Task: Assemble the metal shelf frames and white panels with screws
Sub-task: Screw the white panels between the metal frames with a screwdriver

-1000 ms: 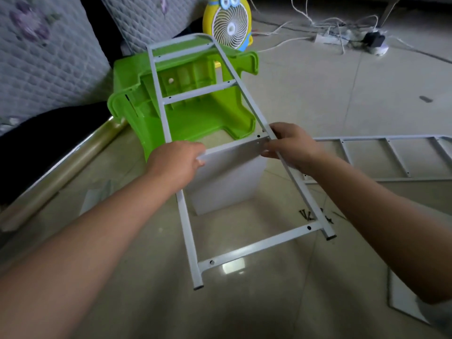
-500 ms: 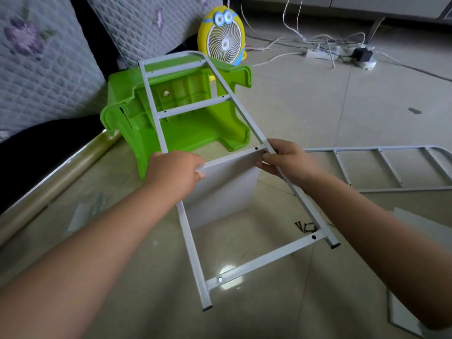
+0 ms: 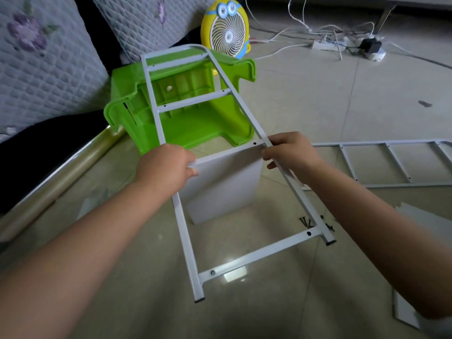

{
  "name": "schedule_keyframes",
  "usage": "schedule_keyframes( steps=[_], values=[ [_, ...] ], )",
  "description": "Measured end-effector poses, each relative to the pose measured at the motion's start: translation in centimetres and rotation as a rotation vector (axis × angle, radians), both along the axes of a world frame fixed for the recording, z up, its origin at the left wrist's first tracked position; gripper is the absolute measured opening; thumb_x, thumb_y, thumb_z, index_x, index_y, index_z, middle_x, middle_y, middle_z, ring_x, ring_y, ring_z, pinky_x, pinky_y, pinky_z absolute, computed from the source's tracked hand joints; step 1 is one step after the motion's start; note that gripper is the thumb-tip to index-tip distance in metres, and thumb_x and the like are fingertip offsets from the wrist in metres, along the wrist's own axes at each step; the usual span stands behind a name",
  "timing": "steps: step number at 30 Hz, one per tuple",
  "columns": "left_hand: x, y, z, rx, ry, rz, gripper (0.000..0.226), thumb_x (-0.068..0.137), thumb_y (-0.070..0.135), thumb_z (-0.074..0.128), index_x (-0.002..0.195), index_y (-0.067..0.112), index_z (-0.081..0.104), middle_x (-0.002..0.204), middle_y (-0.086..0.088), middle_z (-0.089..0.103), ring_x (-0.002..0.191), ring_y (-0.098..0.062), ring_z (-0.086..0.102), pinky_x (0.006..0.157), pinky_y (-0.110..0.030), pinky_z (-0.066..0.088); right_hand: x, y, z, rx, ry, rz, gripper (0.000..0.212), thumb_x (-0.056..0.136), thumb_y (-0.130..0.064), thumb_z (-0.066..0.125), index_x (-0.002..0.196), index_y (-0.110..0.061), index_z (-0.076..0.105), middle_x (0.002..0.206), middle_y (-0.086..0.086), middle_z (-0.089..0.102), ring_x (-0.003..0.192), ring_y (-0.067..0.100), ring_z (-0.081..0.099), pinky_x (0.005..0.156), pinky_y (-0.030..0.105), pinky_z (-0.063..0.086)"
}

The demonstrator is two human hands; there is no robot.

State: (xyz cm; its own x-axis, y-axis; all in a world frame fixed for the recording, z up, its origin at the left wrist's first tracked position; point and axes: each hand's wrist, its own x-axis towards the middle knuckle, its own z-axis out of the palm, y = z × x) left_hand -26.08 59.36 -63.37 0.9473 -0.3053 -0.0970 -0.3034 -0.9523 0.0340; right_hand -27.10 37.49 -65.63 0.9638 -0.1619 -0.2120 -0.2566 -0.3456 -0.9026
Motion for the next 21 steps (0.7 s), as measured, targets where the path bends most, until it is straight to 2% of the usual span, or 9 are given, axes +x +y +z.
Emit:
schedule_keyframes(
  steps=[2, 4, 6, 9, 11, 13, 16, 18, 21],
  values=[
    [0.4, 0.2, 0.2, -0.005, 0.056, -0.006, 0.025, 0.090, 0.035, 0.057, 0.081, 0.013, 0.064, 0.083, -0.009, 0.060, 0.086, -0.030, 0.056, 0.066, -0.029, 0.040, 0.3, -0.2, 0.2, -0.021, 0.039, -0.014, 0.022, 0.077, 0.004, 0.056, 0.084, -0.013, 0.068, 0.076, 0.010, 0.060, 0.057, 0.016, 0.055, 0.059, 0.021, 0.052],
    [0.5, 0.1, 0.3, -0.003, 0.102, 0.006, 0.031, 0.090, 0.034, 0.057, 0.069, 0.011, 0.055, 0.075, -0.007, 0.055, 0.080, -0.029, 0.054, 0.063, -0.027, 0.036, 0.6, -0.3, 0.3, -0.055, 0.051, -0.013, 0.019, 0.075, 0.003, 0.057, 0.081, -0.010, 0.069, 0.069, 0.007, 0.060, 0.055, 0.015, 0.056, 0.052, 0.016, 0.050],
    [0.5, 0.0, 0.4, -0.004, 0.114, 0.029, 0.025, 0.088, 0.032, 0.059, 0.076, 0.011, 0.059, 0.086, -0.009, 0.058, 0.090, -0.030, 0.056, 0.068, -0.028, 0.039, 0.8, -0.3, 0.3, -0.050, 0.056, -0.020, 0.017, 0.075, 0.004, 0.057, 0.082, -0.005, 0.069, 0.064, 0.007, 0.059, 0.055, 0.015, 0.056, 0.048, 0.013, 0.050],
    [0.2, -0.1, 0.7, 0.051, 0.020, 0.021, 0.020, 0.086, 0.029, 0.061, 0.095, 0.012, 0.067, 0.111, -0.009, 0.052, 0.111, -0.029, 0.049, 0.085, -0.033, 0.045, 1.0, -0.3, 0.2, -0.069, 0.052, -0.030, 0.015, 0.073, 0.003, 0.059, 0.081, -0.001, 0.071, 0.067, 0.012, 0.062, 0.060, 0.020, 0.060, 0.070, 0.030, 0.056],
    [-0.2, 0.1, 1.0, 0.045, -0.033, 0.138, 0.028, 0.085, 0.029, 0.064, 0.109, 0.015, 0.066, 0.123, -0.010, 0.044, 0.116, -0.030, 0.044, 0.092, -0.038, 0.045, 1.1, -0.4, 0.2, -0.122, 0.042, -0.031, 0.015, 0.073, 0.000, 0.061, 0.083, -0.001, 0.072, 0.071, 0.014, 0.064, 0.066, 0.021, 0.061, 0.078, 0.038, 0.055],
    [-0.6, 0.4, 1.3, -0.044, -0.012, 0.270, 0.028, 0.083, 0.030, 0.065, 0.108, 0.016, 0.067, 0.121, -0.014, 0.050, 0.111, -0.033, 0.051, 0.090, -0.037, 0.047, 1.1, -0.4, 0.3, -0.150, 0.024, -0.022, 0.014, 0.075, -0.005, 0.064, 0.087, 0.000, 0.072, 0.075, 0.016, 0.065, 0.068, 0.022, 0.061, 0.078, 0.039, 0.054],
    [-0.6, 0.8, 1.2, -0.158, 0.042, 0.330, 0.023, 0.084, 0.027, 0.064, 0.101, 0.013, 0.069, 0.112, -0.013, 0.064, 0.106, -0.032, 0.057, 0.085, -0.034, 0.048, 1.3, -0.2, 0.2, -0.169, -0.019, -0.045, 0.018, 0.079, -0.018, 0.068, 0.084, -0.001, 0.071, 0.086, 0.026, 0.067, 0.073, 0.031, 0.062, 0.082, 0.049, 0.052],
    [-0.5, 0.9, 0.9, -0.175, 0.028, 0.339, 0.022, 0.084, 0.026, 0.064, 0.100, 0.011, 0.070, 0.110, -0.013, 0.065, 0.106, -0.032, 0.057, 0.084, -0.034, 0.047, 1.5, -0.1, 0.2, -0.192, -0.030, -0.054, 0.022, 0.082, -0.022, 0.066, 0.082, -0.001, 0.070, 0.087, 0.027, 0.067, 0.079, 0.039, 0.064, 0.081, 0.054, 0.052],
    [-0.2, 0.9, 0.4, -0.150, 0.011, 0.349, 0.023, 0.084, 0.026, 0.064, 0.100, 0.010, 0.070, 0.109, -0.013, 0.066, 0.104, -0.032, 0.058, 0.083, -0.035, 0.048, 1.7, 0.1, 0.3, -0.262, -0.040, -0.037, 0.026, 0.085, -0.021, 0.063, 0.084, 0.004, 0.070, 0.085, 0.026, 0.068, 0.083, 0.042, 0.064, 0.080, 0.052, 0.052]
  ],
)
